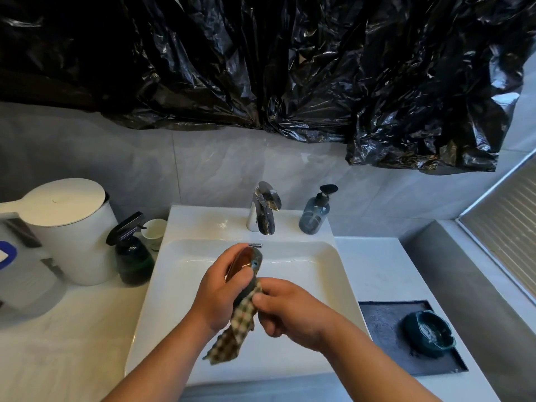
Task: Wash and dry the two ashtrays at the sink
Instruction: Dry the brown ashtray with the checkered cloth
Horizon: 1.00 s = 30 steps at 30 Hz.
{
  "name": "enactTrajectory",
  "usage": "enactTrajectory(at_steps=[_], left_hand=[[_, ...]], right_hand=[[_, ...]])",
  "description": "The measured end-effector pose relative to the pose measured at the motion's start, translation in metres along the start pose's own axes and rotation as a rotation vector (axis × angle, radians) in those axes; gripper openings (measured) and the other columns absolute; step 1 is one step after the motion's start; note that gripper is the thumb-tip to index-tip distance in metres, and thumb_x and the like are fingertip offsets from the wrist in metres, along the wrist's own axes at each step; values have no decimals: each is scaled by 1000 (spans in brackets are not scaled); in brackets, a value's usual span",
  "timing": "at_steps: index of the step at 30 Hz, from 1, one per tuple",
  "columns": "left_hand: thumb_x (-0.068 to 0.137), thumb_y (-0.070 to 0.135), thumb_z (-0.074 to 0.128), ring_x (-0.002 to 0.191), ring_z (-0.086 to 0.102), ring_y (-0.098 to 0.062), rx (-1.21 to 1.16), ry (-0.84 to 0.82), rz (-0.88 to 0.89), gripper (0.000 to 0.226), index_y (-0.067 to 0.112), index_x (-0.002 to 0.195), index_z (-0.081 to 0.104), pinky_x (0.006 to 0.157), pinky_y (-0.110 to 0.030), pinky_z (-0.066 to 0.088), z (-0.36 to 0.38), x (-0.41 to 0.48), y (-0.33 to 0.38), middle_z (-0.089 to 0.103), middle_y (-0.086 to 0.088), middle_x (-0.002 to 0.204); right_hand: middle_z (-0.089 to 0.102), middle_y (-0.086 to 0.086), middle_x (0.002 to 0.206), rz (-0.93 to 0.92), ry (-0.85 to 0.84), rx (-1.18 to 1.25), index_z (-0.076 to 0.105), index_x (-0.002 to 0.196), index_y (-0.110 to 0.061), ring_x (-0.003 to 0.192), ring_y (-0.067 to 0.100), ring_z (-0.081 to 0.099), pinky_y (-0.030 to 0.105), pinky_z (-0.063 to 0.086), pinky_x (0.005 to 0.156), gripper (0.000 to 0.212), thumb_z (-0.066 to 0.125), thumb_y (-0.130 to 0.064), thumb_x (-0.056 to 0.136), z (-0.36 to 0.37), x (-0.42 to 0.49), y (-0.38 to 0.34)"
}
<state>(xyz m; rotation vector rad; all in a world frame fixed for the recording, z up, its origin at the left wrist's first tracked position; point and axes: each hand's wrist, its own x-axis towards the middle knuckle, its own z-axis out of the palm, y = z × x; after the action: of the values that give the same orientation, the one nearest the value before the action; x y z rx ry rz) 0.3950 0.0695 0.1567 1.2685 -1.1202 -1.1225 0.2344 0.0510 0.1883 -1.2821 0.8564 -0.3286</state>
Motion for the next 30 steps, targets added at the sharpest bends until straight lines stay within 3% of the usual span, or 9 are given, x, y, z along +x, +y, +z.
enactTrajectory(at_steps=[6, 11, 14, 16, 20, 23, 25, 28, 30], left_hand=[[69, 63, 50, 123, 55, -20, 229, -75, 68, 69, 42, 134, 43, 100, -39, 53, -7, 0, -2, 56, 4, 137], [68, 60, 53, 121, 57, -22, 166, -81, 66, 61, 47, 128, 46, 97, -33, 55, -5, -3, -4, 58, 4, 133], [66, 59, 56, 114, 62, -22, 15, -46, -4, 58, 41, 122, 57, 87, -28, 56, 1, -5, -3, 66, 4, 121], [69, 57, 56, 103, 67, -23, -117, -7, -99, 52, 31, 113, 66, 79, -28, 56, 4, -7, 0, 72, -2, 107], [95, 52, 42, 89, 67, -33, -388, 82, -452, 48, 14, 103, 72, 76, -43, 54, 4, -6, 9, 75, -17, 93], [96, 53, 39, 96, 67, -39, -465, 27, -588, 53, 15, 105, 74, 87, -56, 52, -1, 0, 13, 75, -20, 104], [94, 55, 41, 100, 65, -40, -496, -5, -648, 55, 14, 106, 76, 93, -61, 50, -1, 2, 14, 74, -21, 108], [93, 55, 41, 99, 66, -42, -470, -60, -698, 57, 12, 103, 78, 92, -61, 51, 1, 2, 15, 74, -22, 108], [93, 53, 42, 94, 66, -42, -444, -81, -703, 56, 13, 97, 80, 88, -58, 51, 0, 0, 16, 74, -23, 103]], right_hand=[[55, 8, 85, -22, -79, 591, 62, 115, -8, 49, 5, 44, 17, 37, 49, 24, 48, -19, 99, -4, 4, 14], [55, 8, 76, -70, -51, 978, 64, 120, 3, 44, 6, 44, 14, 35, 40, 31, 44, -13, 102, -1, 5, 14], [51, 7, 72, -58, 38, 994, 65, 120, 3, 45, 6, 42, 14, 32, 40, 32, 42, -14, 104, 3, 5, 14], [52, 6, 69, -45, 170, 764, 67, 116, -1, 48, 7, 43, 16, 34, 43, 31, 41, -14, 105, 4, 4, 11], [62, -1, 66, -140, 428, -96, 74, 105, -24, 57, 9, 54, 23, 47, 55, 37, 41, -8, 104, 0, -5, 1], [68, -12, 113, -290, 361, -697, 63, 128, -34, 99, -1, 60, 17, 49, 88, 37, 47, -12, 103, -3, -12, -2], [50, -14, 149, -453, 206, -1084, 52, 143, -30, 127, 1, 49, 16, 42, 104, 48, 52, -9, 99, -6, -9, 1], [52, -3, 146, -615, 77, -1451, 53, 140, -21, 102, 28, 60, 39, 56, 79, 60, 65, 1, 85, -14, -1, 1], [62, 2, 135, -681, 94, -1614, 61, 132, -16, 84, 26, 59, 38, 55, 69, 55, 71, -2, 80, -21, 3, 1]])
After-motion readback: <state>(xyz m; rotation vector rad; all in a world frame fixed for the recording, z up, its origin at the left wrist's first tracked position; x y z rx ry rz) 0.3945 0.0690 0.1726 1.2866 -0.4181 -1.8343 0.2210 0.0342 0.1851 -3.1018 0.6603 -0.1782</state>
